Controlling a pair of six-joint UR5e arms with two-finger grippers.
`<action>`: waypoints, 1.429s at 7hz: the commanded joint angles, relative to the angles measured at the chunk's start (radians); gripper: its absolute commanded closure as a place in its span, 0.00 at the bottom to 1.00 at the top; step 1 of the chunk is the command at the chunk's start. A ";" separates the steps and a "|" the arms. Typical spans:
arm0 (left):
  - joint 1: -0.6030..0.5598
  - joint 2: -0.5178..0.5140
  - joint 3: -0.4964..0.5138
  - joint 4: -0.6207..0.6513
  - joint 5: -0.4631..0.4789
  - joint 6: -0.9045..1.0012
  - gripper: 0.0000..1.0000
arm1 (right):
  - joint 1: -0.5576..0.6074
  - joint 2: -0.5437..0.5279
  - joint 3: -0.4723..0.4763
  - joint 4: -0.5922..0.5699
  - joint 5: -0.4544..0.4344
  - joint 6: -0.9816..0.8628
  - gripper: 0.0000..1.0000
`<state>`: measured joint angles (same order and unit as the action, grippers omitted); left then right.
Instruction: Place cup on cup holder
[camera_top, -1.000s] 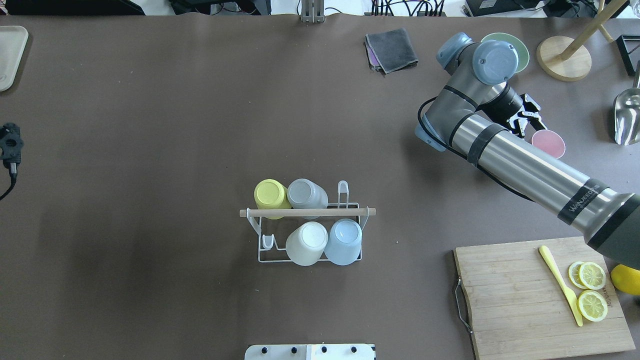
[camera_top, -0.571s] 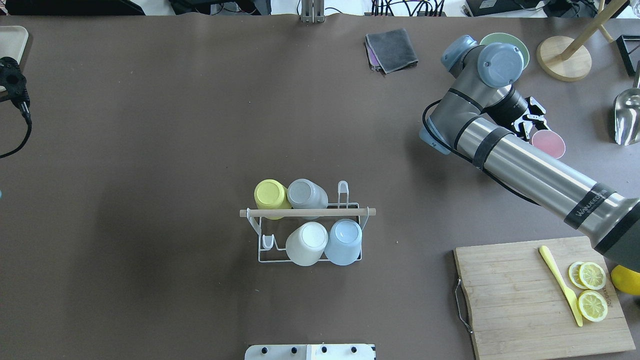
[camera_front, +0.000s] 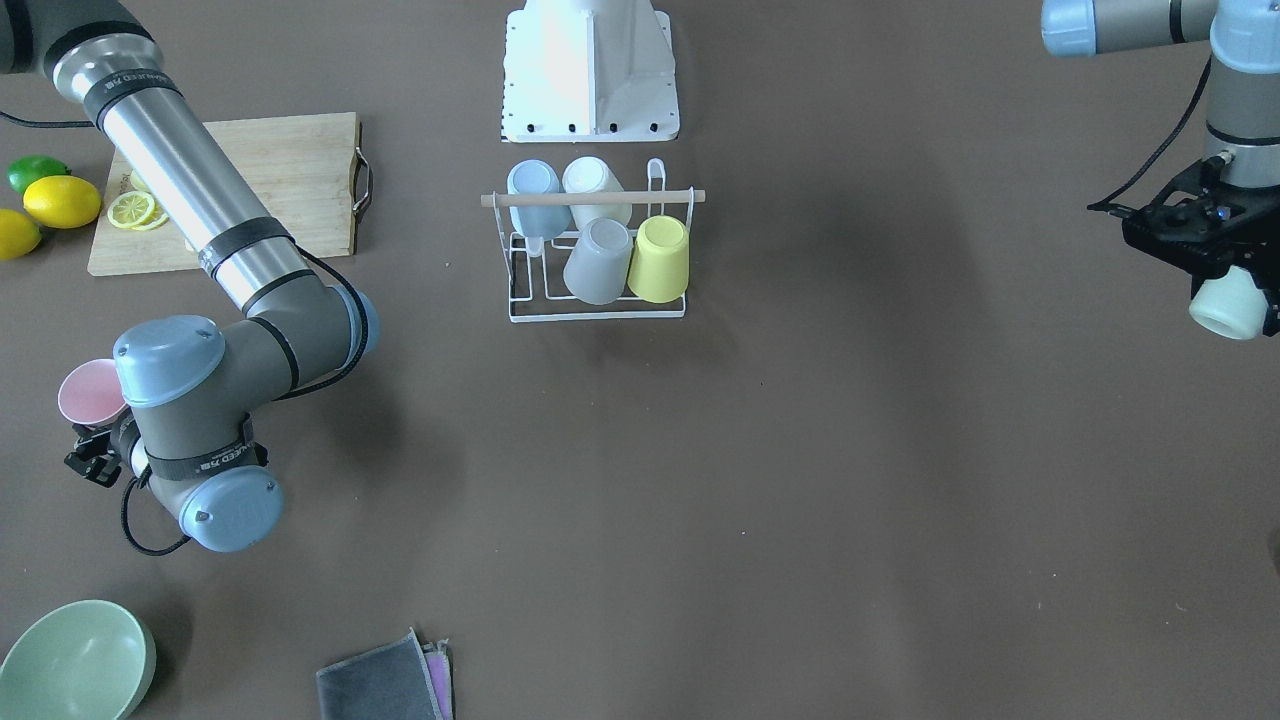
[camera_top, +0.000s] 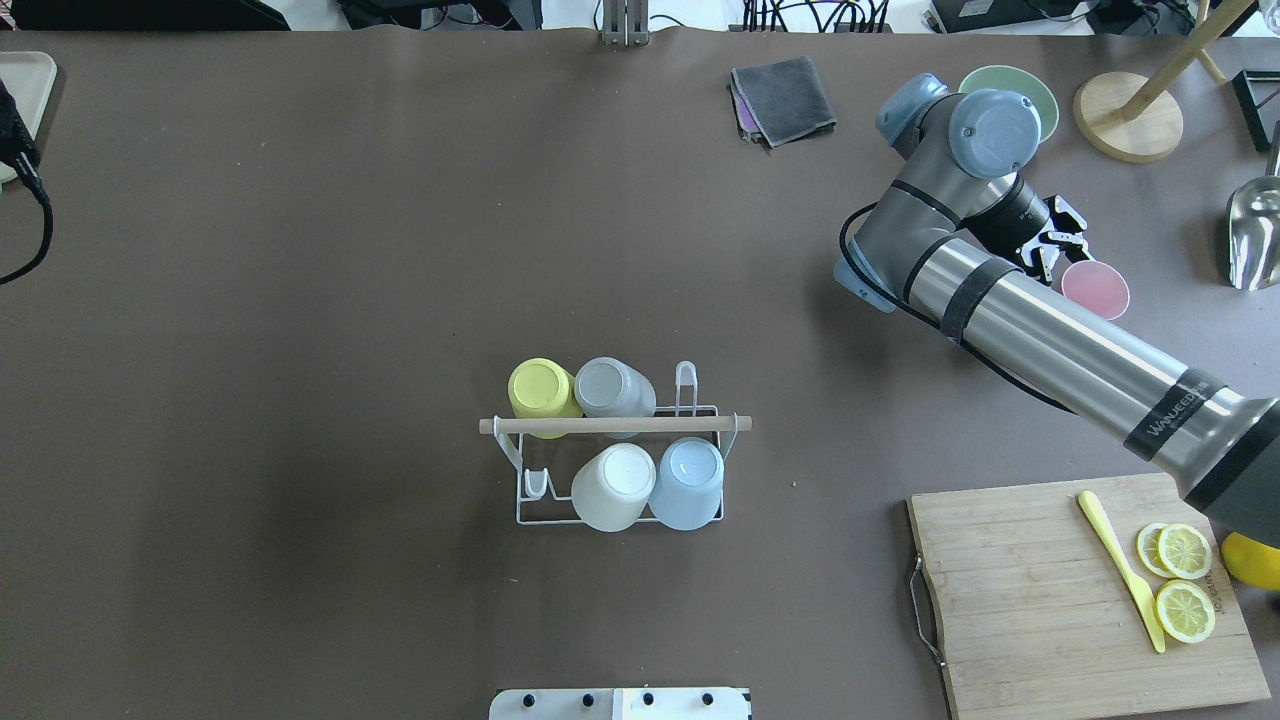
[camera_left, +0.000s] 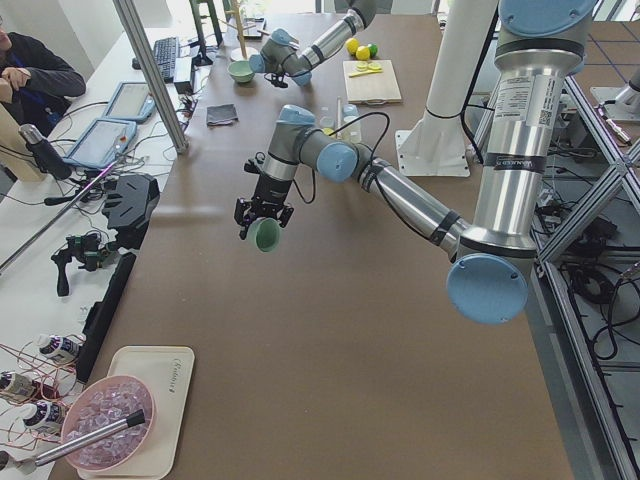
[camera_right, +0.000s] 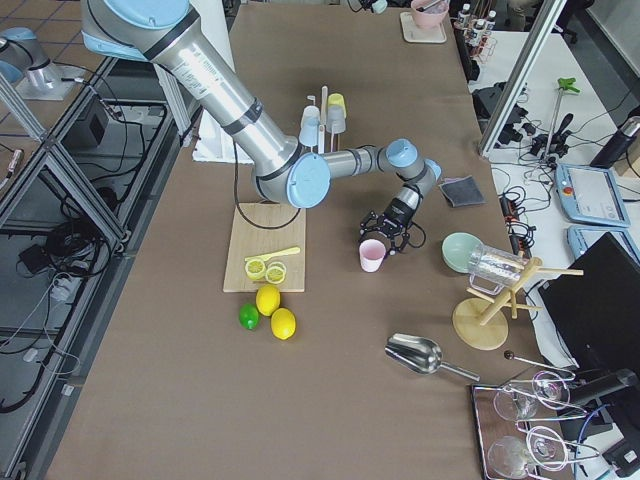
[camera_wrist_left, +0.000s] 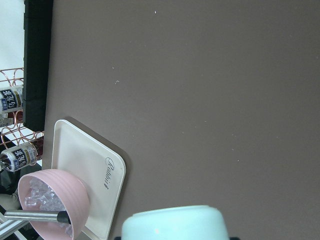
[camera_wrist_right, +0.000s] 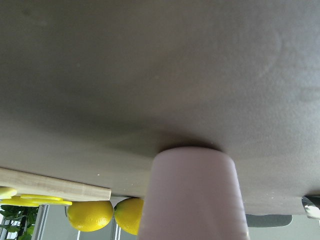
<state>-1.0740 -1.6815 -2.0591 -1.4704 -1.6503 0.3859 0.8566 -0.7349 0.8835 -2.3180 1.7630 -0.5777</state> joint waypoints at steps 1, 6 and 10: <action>0.000 0.003 0.009 -0.077 -0.067 -0.020 0.82 | -0.014 -0.001 0.000 0.002 0.000 0.027 0.01; -0.001 0.013 0.274 -0.879 -0.386 -0.154 0.92 | 0.012 -0.006 0.005 0.003 -0.027 -0.016 0.22; 0.003 0.013 0.292 -1.030 -0.413 -0.157 1.00 | 0.018 -0.004 0.008 0.005 -0.025 -0.022 0.59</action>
<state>-1.0734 -1.6679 -1.7681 -2.4573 -2.0585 0.2330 0.8697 -0.7397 0.8890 -2.3132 1.7382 -0.5936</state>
